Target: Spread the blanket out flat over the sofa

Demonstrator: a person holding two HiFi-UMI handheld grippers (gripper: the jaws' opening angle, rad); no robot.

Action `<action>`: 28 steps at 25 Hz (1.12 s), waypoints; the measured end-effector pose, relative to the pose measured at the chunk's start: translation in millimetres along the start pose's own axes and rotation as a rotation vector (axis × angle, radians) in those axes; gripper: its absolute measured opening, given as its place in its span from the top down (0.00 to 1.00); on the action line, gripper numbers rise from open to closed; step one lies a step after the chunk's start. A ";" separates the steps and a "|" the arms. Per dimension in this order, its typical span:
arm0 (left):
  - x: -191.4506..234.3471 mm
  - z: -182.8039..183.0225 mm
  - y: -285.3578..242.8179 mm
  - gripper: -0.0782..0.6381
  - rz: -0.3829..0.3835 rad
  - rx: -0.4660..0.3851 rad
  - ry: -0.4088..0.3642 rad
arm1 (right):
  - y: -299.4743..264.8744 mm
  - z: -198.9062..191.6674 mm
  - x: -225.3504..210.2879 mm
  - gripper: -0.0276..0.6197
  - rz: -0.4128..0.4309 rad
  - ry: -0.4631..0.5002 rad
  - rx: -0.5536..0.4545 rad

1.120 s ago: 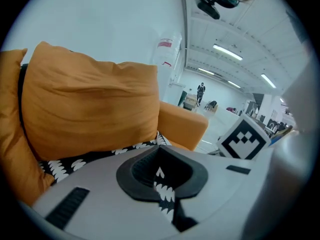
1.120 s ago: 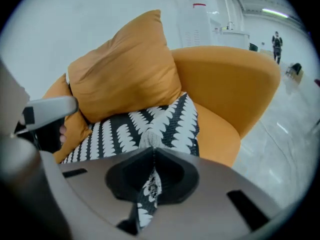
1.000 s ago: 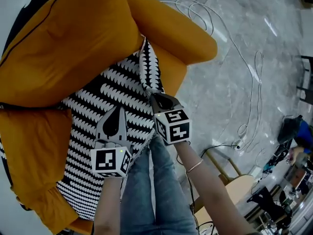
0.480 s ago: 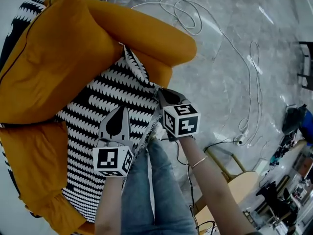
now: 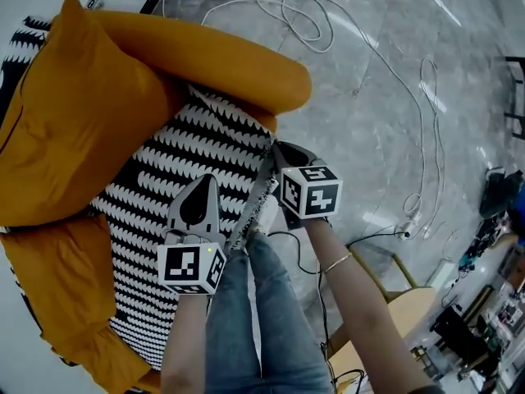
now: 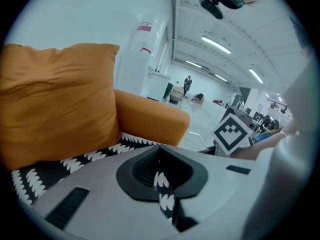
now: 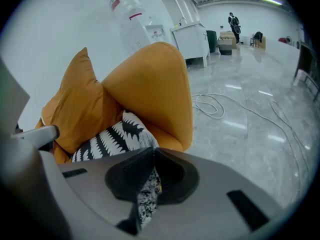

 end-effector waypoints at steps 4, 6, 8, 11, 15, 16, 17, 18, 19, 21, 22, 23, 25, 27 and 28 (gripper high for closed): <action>4.3 -4.8 -13.6 0.87 -0.007 0.001 0.002 | -20.4 -7.1 -9.5 0.92 -0.007 0.009 0.027; 2.7 -4.6 -18.7 0.87 -0.010 0.001 0.000 | -26.4 -9.3 -14.5 0.92 -0.006 0.007 0.038; -1.9 -5.5 -23.2 0.87 -0.008 0.008 -0.002 | -30.1 -12.6 -21.1 0.92 0.003 0.000 0.045; -6.7 -7.6 -31.2 0.87 0.004 0.024 -0.008 | -38.2 -17.9 -30.8 0.92 0.032 -0.018 0.057; 4.2 -6.6 -46.2 0.87 0.009 0.046 -0.004 | -57.9 -14.9 -38.0 0.92 0.039 -0.036 0.064; 6.9 -6.4 -48.5 0.87 0.009 0.049 -0.003 | -61.3 -13.5 -40.6 0.92 0.033 -0.040 0.060; 9.1 -6.9 -50.1 0.87 0.009 0.049 -0.001 | -64.2 -12.5 -43.6 0.92 0.030 -0.044 0.056; 11.0 -8.3 -51.4 0.87 0.008 0.047 0.001 | -67.3 -12.4 -46.3 0.92 0.031 -0.044 0.053; 12.7 -10.4 -52.8 0.87 0.007 0.046 0.002 | -70.9 -13.2 -48.5 0.92 0.035 -0.038 0.055; 15.3 -14.7 -56.0 0.87 0.007 0.048 0.002 | -79.1 -16.6 -51.6 0.92 0.040 -0.014 0.070; 16.3 -15.9 -57.8 0.87 0.008 0.049 0.001 | -83.0 -17.9 -53.0 0.92 0.041 -0.004 0.078; 17.2 -16.0 -60.0 0.87 0.008 0.050 0.000 | -86.3 -18.3 -54.5 0.92 0.040 0.001 0.083; 19.0 -13.2 -64.3 0.87 0.007 0.050 -0.002 | -90.8 -16.0 -57.1 0.92 0.036 -0.001 0.086; 19.1 -9.9 -65.8 0.87 0.010 0.051 -0.009 | -90.7 -13.2 -58.7 0.92 0.035 -0.008 0.082; 17.6 -9.4 -64.8 0.87 0.013 0.051 -0.013 | -88.5 -12.8 -59.8 0.92 0.036 -0.013 0.076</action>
Point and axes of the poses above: the fingertips, and each gripper's own axes: y backward along the fingers, x to its left, z out of its top, the point moved 5 cm from there along y, backward along the fingers, and after that the axes turned 8 degrees about y, right-handed, at the moved point
